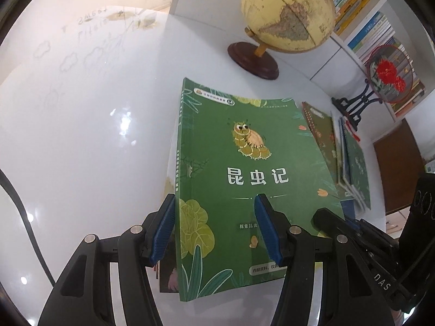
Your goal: Organize books
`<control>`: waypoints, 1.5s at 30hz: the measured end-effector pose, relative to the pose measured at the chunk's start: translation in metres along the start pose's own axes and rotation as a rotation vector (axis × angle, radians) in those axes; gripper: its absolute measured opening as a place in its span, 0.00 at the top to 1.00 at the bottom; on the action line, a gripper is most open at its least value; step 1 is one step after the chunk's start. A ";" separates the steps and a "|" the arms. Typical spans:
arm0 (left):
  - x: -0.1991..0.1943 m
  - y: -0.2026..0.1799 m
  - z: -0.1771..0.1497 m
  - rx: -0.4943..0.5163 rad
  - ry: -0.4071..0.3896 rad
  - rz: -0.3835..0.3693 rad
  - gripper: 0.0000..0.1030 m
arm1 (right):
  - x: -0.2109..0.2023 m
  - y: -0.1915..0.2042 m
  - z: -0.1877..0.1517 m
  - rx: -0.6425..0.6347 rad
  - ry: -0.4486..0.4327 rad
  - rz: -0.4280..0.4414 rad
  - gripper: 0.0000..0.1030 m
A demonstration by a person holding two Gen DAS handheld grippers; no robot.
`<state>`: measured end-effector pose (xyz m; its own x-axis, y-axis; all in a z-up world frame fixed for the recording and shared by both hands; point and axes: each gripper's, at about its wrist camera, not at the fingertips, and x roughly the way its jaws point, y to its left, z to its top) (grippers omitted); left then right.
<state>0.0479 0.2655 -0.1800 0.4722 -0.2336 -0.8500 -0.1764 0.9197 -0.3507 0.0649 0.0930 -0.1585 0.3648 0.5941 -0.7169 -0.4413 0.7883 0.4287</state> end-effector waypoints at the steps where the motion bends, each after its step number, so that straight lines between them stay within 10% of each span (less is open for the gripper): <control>1: 0.002 -0.001 0.000 0.007 0.006 0.011 0.47 | 0.002 -0.001 0.000 0.007 0.009 0.002 0.86; 18: 0.021 -0.002 0.005 0.012 0.103 0.122 0.29 | 0.026 -0.029 -0.004 0.155 0.169 0.052 0.69; 21: 0.020 -0.007 0.008 0.020 0.097 0.140 0.29 | 0.016 -0.032 -0.004 0.152 0.141 0.031 0.45; 45: 0.039 -0.125 0.033 0.195 0.033 0.066 0.27 | -0.089 -0.131 0.007 0.298 -0.092 -0.061 0.45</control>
<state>0.1165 0.1518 -0.1564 0.4364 -0.1779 -0.8820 -0.0337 0.9763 -0.2136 0.0962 -0.0621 -0.1463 0.4616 0.5454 -0.6997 -0.1612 0.8271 0.5384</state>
